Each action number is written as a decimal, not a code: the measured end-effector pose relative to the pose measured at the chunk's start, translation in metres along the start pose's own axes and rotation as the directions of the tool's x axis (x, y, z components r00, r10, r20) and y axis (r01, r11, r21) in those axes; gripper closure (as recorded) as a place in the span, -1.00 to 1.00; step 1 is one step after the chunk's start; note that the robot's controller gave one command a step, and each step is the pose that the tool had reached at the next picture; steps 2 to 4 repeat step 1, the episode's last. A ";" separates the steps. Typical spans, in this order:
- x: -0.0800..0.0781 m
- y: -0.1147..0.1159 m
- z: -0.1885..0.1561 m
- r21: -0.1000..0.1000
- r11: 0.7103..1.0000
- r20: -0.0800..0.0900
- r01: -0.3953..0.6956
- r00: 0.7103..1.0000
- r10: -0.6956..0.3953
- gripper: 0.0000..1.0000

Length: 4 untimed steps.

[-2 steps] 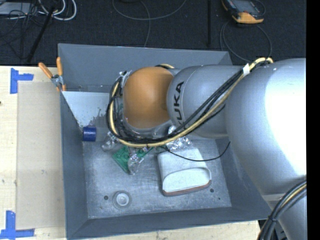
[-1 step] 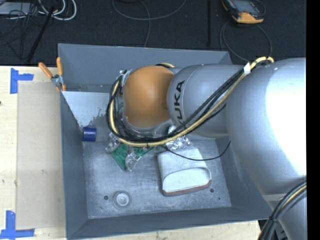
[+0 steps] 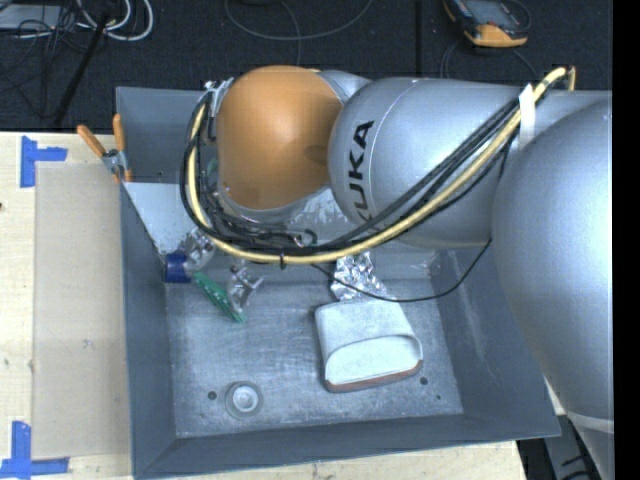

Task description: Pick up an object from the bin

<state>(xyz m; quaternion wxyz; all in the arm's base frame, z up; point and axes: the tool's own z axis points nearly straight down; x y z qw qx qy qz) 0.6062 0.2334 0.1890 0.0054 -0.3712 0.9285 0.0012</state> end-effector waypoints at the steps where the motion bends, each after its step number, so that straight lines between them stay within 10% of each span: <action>1: -0.004 0.004 -0.095 0.002 1.000 0.000 -0.002 1.000 0.002 1.00; 4: -0.004 0.004 -0.095 0.002 1.000 0.000 -0.002 1.000 0.002 1.00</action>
Offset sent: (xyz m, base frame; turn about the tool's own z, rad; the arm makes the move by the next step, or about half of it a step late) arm -0.0025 0.0041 0.0896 0.0003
